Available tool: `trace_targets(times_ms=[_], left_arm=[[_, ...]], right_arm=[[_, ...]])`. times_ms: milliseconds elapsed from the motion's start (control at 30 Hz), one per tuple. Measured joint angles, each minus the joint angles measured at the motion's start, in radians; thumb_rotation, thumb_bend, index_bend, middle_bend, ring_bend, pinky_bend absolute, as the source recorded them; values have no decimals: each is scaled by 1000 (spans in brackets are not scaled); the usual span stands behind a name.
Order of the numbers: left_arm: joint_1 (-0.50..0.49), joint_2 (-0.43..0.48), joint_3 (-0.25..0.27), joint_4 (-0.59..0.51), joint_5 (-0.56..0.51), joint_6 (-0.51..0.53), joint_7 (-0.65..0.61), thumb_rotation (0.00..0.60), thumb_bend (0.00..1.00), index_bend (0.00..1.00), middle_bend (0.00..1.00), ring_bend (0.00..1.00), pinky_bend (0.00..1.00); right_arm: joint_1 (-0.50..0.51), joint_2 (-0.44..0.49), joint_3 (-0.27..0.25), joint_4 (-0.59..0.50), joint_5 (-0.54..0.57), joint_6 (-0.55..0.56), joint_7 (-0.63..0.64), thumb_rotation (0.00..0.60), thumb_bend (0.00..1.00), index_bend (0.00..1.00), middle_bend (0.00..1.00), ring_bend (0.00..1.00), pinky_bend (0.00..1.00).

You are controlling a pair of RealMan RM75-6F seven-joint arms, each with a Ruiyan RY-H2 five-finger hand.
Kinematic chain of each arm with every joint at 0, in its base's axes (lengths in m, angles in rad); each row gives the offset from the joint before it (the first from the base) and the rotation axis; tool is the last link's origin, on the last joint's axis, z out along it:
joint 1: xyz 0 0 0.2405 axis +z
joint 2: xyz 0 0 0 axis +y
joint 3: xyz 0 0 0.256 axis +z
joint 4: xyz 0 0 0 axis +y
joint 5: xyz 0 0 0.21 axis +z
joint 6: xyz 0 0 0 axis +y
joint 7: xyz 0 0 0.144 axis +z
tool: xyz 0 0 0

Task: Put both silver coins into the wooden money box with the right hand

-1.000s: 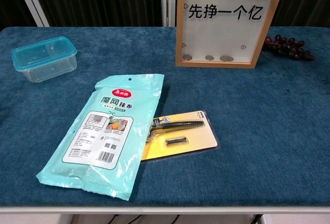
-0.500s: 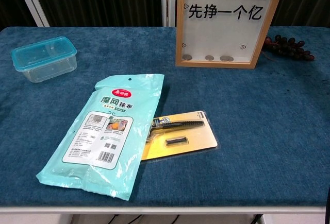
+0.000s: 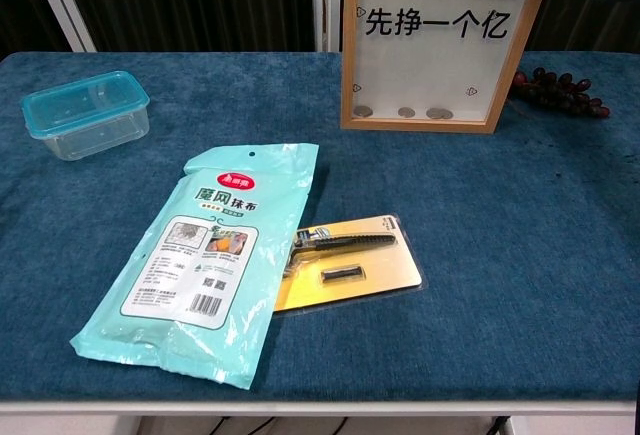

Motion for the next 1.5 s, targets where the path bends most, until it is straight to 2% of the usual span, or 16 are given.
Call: trace_targets(times_ms=[567, 700, 867, 1100, 1233, 1333, 1500], left_arm=[[-1, -1, -3, 13, -8, -6, -15, 600, 48, 0, 0, 0, 0], [-2, -1, -3, 13, -7, -7, -16, 600, 47, 0, 0, 0, 0], [-3, 0, -3, 12, -6, -7, -16, 600, 48, 0, 0, 0, 0], [-4, 1, -3, 8, -7, -9, -12, 600, 47, 0, 0, 0, 0], [-5, 2, -4, 6, -7, -10, -10, 600, 47, 0, 0, 0, 0], [-5, 3, -4, 4, -7, -8, -7, 600, 47, 0, 0, 0, 0], [-6, 4, -6, -3, -5, -7, -1, 600, 47, 0, 0, 0, 0]], right_arm=[[17, -27, -26, 55, -16, -2, 28, 600, 438, 812, 67, 0, 0], [17, -25, -31, 56, -14, -5, 28, 600, 437, 772, 59, 0, 0], [14, -19, -36, 54, -7, -15, 31, 600, 436, 645, 43, 0, 0], [11, -2, -42, 44, -4, -36, 39, 600, 388, 296, 13, 0, 0], [6, 14, -47, 36, -5, -57, 49, 600, 368, 160, 2, 0, 0], [0, 30, -52, 29, -11, -71, 61, 600, 355, 95, 0, 0, 0], [-20, 54, -63, -2, -55, -67, 92, 600, 347, 63, 0, 0, 0]])
